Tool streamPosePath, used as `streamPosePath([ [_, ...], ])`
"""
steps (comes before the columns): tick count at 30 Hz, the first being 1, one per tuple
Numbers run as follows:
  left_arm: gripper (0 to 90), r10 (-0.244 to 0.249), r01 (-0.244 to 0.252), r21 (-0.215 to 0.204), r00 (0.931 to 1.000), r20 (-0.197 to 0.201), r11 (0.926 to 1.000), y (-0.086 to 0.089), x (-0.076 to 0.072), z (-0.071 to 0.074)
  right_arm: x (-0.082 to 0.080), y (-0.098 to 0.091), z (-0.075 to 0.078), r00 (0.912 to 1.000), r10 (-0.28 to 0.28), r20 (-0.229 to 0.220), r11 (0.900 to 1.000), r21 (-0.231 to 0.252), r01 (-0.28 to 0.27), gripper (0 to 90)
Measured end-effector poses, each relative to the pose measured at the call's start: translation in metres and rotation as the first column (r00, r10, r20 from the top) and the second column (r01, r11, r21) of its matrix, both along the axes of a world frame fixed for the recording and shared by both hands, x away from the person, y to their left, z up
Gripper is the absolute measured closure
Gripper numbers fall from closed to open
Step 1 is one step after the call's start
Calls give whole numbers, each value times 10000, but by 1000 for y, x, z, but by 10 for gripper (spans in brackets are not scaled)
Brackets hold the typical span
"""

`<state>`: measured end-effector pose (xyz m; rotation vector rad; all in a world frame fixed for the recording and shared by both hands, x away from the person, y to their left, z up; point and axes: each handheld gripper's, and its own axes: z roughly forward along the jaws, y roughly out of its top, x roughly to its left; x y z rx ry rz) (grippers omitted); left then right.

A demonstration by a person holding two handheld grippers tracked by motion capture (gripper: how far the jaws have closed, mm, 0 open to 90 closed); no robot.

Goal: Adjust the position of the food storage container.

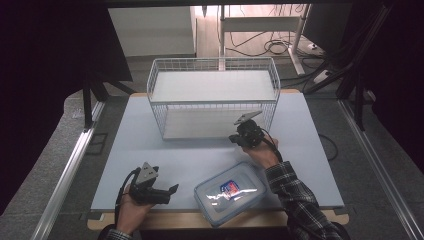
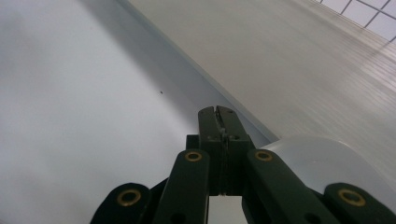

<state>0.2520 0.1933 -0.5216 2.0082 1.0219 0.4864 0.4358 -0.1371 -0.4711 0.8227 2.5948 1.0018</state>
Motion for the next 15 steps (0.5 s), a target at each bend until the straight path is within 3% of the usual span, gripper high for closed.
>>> streamPosePath([
  [2,51,-15,15,6,10000,29,10000,-1,0,0,-4,-7,1,9999,-128,-47,9999,-39,128,895],
  [7,52,-42,42,54,10000,18,10000,-2,0,0,-8,-29,1,9986,-481,-214,9980,398,489,894],
  [15,53,-74,74,162,10000,22,9998,-4,0,0,-11,-53,8,9956,-933,-96,9935,639,937,894],
])
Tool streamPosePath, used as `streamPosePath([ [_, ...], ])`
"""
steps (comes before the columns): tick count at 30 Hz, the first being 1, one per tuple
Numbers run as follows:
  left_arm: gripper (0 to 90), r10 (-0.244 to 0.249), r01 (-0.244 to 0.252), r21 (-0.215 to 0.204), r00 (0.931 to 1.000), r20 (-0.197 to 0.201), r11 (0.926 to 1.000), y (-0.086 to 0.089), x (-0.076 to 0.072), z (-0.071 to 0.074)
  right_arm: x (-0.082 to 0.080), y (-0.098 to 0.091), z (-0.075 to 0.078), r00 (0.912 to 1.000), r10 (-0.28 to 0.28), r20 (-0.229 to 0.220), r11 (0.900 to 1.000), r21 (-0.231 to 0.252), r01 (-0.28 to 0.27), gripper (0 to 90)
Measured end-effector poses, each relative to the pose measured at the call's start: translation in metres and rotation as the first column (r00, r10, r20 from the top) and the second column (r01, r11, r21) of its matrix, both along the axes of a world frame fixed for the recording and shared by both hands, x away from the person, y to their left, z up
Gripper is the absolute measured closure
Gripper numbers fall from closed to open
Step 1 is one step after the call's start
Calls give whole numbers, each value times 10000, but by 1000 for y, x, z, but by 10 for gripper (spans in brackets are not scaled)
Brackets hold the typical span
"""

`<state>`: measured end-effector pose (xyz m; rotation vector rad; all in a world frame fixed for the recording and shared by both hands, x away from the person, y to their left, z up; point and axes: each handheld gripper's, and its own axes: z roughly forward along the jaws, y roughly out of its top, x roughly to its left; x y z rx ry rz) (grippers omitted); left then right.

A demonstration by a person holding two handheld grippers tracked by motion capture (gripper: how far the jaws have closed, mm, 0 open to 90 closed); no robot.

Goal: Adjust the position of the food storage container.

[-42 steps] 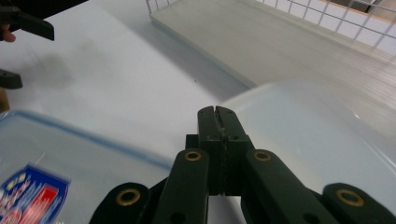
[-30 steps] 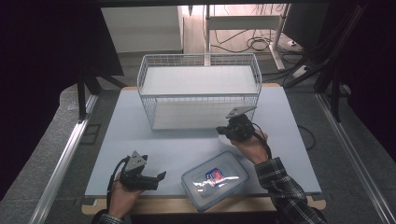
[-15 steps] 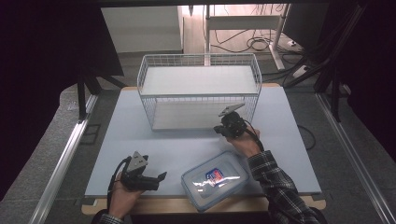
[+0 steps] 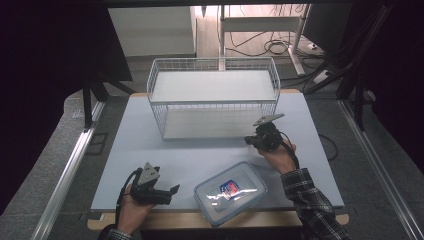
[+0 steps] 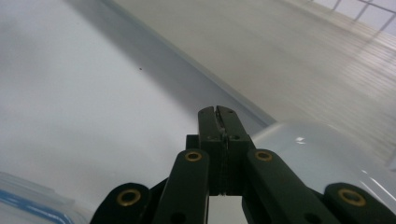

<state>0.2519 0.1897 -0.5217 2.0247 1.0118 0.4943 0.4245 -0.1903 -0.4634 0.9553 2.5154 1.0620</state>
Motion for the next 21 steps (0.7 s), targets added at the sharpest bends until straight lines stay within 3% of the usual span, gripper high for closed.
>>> streamPosePath([
  [4,53,-13,13,40,10000,-16,10000,-1,1,0,9,-6,7,9992,-388,123,9983,431,383,895],
  [7,53,-27,28,61,10000,-16,10000,-1,1,0,19,0,8,9982,-504,326,9984,270,495,895],
  [9,54,-27,27,62,10000,-19,10000,-1,0,0,31,6,3,9961,-701,542,9975,-97,707,894],
  [13,54,-26,26,44,10000,-37,10000,0,0,-1,40,7,-4,9959,-741,510,9965,-349,760,886],
  [15,54,-28,28,54,10000,-31,10000,0,0,0,42,6,-8,9960,-826,326,9948,-564,844,887],
  [17,54,-26,26,66,10000,-39,10000,0,0,-1,41,4,-8,9963,-810,284,9956,-456,822,892],
  [21,54,-45,46,147,10000,-35,9999,-1,0,0,33,0,-6,9975,-622,323,9956,-684,643,893],
])
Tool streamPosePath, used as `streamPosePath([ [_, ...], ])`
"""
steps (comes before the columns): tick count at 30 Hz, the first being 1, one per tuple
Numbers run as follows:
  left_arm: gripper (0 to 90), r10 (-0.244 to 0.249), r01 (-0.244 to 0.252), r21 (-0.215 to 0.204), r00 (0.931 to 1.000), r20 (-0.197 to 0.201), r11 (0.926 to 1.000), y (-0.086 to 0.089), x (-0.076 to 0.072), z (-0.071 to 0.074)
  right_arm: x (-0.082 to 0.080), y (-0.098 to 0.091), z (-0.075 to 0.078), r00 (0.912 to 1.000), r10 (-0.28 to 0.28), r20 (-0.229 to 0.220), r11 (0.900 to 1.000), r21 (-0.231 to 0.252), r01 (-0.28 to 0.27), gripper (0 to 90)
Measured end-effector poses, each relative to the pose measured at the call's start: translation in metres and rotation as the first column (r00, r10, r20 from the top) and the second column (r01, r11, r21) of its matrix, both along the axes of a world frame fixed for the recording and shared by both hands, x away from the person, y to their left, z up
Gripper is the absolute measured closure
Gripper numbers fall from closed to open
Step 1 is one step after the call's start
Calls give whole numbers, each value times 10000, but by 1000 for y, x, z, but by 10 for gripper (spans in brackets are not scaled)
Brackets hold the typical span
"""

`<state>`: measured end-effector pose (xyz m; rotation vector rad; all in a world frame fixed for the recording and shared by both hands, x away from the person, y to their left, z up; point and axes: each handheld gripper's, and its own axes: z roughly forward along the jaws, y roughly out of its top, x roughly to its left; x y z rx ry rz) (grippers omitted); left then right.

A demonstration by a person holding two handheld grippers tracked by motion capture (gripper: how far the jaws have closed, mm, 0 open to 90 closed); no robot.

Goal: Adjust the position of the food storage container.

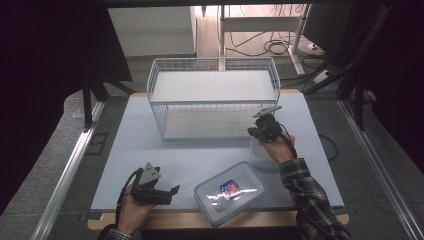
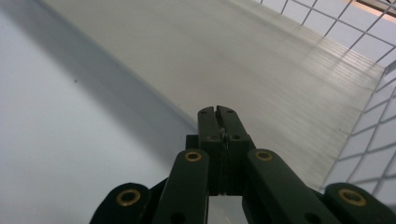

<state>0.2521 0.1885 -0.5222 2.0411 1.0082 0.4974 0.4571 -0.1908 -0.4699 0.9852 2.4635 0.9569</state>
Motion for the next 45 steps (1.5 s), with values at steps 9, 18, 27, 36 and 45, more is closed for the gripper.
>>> streamPosePath([
  [9,54,28,-28,21,10000,-18,10000,-1,0,0,-28,-24,2,10000,79,-55,9998,-160,-79,891],
  [18,59,-72,51,-572,9993,-365,9984,-2,1,2,-56,-53,5,9996,-254,-106,9997,-29,254,878],
  [27,440,-1043,971,-929,9916,-761,9909,-22,-30,13,-116,-51,17,9984,493,265,9933,1030,-518,874],
  [36,871,-858,572,-1462,9765,-1977,9876,-36,-52,2,-160,-58,5,9973,701,-209,9863,1510,-662,879],
  [45,844,-1217,867,-1606,9673,-2223,9832,-57,-52,-2,-185,-66,-9,9961,646,-597,9945,859,-594,878],
])
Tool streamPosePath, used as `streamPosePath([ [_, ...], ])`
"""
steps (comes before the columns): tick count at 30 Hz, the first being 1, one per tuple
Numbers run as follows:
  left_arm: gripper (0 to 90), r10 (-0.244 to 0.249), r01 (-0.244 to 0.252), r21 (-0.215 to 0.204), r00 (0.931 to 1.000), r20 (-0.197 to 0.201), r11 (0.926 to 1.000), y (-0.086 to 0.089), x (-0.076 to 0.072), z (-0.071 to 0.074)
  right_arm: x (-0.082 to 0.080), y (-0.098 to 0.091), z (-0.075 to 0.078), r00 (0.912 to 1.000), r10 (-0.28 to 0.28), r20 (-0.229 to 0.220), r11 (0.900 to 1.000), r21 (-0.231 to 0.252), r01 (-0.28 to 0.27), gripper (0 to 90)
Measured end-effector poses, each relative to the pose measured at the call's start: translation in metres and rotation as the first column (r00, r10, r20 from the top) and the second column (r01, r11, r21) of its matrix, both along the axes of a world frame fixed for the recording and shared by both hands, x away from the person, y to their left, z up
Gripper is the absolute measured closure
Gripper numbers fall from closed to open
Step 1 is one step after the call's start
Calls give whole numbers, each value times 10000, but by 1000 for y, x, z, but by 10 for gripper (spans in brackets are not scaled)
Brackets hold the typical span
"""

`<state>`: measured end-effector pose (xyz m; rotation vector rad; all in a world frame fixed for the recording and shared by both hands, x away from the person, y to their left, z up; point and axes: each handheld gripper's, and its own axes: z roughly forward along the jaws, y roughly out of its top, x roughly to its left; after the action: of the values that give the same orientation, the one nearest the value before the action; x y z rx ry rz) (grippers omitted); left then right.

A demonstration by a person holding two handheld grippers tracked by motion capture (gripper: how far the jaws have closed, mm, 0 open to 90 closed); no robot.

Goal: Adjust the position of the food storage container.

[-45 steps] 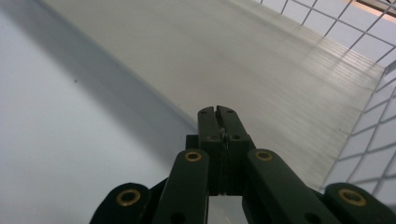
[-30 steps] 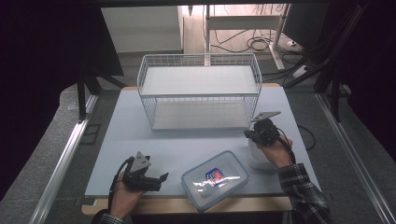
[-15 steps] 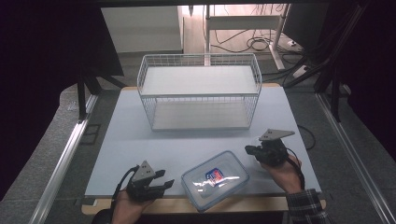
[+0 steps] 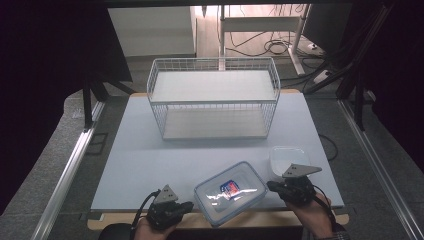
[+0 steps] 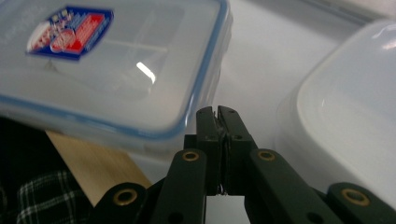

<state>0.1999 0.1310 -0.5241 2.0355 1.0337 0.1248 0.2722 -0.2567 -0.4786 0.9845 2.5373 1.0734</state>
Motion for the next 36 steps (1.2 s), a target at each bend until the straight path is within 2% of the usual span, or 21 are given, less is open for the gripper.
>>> streamPosePath([
  [3,833,146,-147,-127,9998,-115,9998,-4,2,0,-1,-3,-8,9990,161,-413,9996,254,-151,889],
  [6,847,380,-378,106,9992,-143,9992,-9,4,-1,-1,-2,-11,9989,165,-441,9997,180,-158,894],
  [7,853,453,-449,145,9986,-277,9989,-11,7,-2,-2,2,-14,9983,170,-550,9998,58,-167,896],
  [10,858,474,-467,277,9986,-250,9985,-12,9,-2,-3,6,-13,9993,-32,-369,10000,-88,29,896],
  [13,861,738,-729,417,9970,-212,9965,-10,16,-1,-3,7,-12,9992,-68,-393,9999,81,71,897],
  [17,862,972,-957,473,9947,-320,9943,-1,27,-2,-3,15,-15,9986,125,-514,9999,44,-123,897],
  [21,861,1142,-1126,279,9915,-624,9932,12,42,-3,-2,28,-17,9968,476,-644,9988,144,-468,897],
  [23,862,1283,-1272,198,9891,-717,9917,16,49,-4,-2,29,-18,9965,474,-693,9988,189,-462,897],
  [25,885,1324,-1299,452,9895,-583,9905,18,59,-2,0,36,-19,9964,464,-704,9988,206,-451,897],
  [26,890,1324,-1299,452,9895,-583,9905,18,59,-2,0,36,-19,9964,464,-704,9988,206,-451,897],
  [28,891,1409,-1378,617,9888,-486,9885,20,68,-1,1,39,-20,9965,434,-714,9989,201,-420,897],
  [29,891,1506,-1475,591,9873,-513,9873,22,76,-1,4,42,-20,9966,401,-722,9989,256,-383,896],
  [32,891,1606,-1572,625,9855,-545,9856,25,84,-1,6,46,-21,9964,428,-725,9988,262,-410,896],
  [34,890,1695,-1669,467,9838,-583,9849,29,93,0,12,52,-21,9965,477,-685,9987,183,-466,896],
  [36,890,1825,-1796,579,9819,-509,9820,30,101,1,15,54,-21,9967,464,-661,9988,158,-455,896],
])
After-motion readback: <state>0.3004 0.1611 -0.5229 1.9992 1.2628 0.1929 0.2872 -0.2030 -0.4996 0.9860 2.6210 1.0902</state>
